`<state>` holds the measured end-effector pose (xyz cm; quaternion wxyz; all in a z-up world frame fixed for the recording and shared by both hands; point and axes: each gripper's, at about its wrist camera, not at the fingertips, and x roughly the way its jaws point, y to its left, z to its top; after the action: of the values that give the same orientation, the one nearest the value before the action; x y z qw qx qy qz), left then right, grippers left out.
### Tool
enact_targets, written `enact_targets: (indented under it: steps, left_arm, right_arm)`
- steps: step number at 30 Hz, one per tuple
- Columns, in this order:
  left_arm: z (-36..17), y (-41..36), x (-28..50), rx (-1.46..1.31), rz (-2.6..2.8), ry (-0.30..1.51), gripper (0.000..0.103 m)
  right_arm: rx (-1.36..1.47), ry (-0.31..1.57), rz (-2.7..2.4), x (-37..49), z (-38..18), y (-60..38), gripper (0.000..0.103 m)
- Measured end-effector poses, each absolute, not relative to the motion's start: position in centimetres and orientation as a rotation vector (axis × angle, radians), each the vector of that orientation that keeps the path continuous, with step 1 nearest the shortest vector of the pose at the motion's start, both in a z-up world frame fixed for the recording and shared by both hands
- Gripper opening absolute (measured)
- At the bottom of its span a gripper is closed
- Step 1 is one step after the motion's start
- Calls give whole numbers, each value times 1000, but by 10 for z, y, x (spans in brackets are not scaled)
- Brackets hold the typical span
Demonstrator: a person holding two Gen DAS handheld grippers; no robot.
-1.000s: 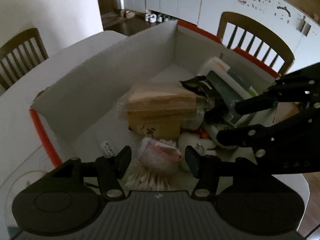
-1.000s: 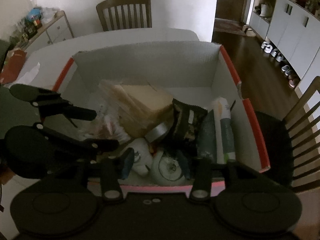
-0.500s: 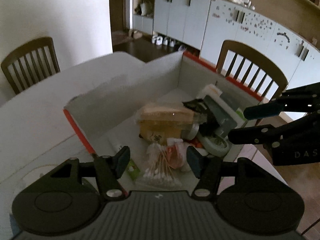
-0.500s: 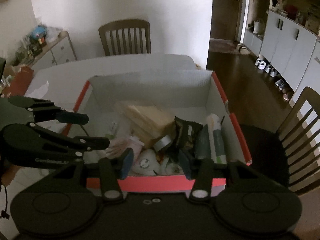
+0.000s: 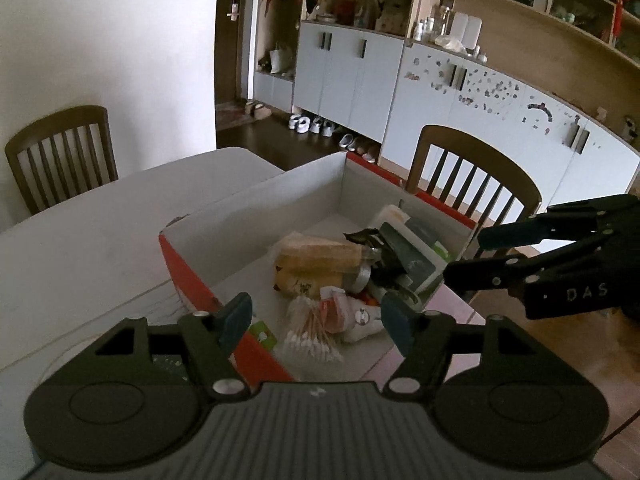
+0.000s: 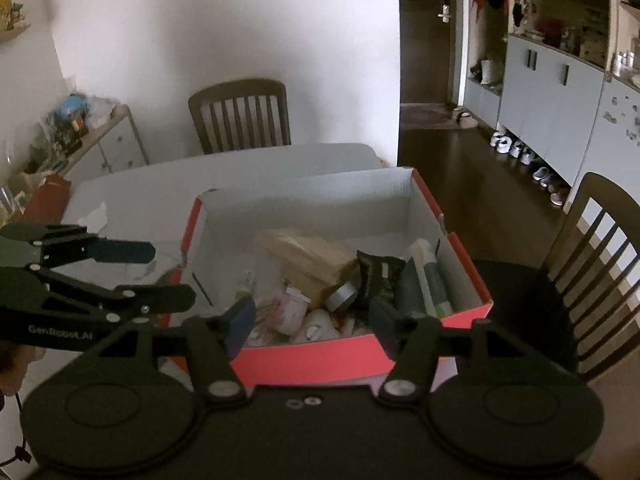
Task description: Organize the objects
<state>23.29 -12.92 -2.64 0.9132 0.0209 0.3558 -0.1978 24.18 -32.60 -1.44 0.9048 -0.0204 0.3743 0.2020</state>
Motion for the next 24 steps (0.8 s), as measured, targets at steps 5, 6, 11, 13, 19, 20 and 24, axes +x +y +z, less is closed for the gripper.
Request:
enact_targets:
  steps: [5,6,11,13,19,20,24]
  left_arm:
    - [-23,-117,222,23,-410,724,81]
    - [-23,-114,220,19,-411,721,82]
    - [-22,-101,209,30,-413,695,92]
    - [-21,-96,206,27,-419,689,103]
    - [-14,-84,192,18,-434,644,103]
    - [-13,-82,190,18,-435,636,103]
    - [-8,-76,181,14,-441,610,103]
  right_arm:
    - [-22,746,400,225,-10,-320,71]
    - [-18,739,397,221,-9,-319,74]
    - [6,713,392,205,-6,-312,84]
    - [13,699,384,200,-4,-308,86]
    - [37,642,388,182,2,-299,101]
    - [43,632,390,178,3,-298,102]
    - [58,609,393,166,8,-294,103]
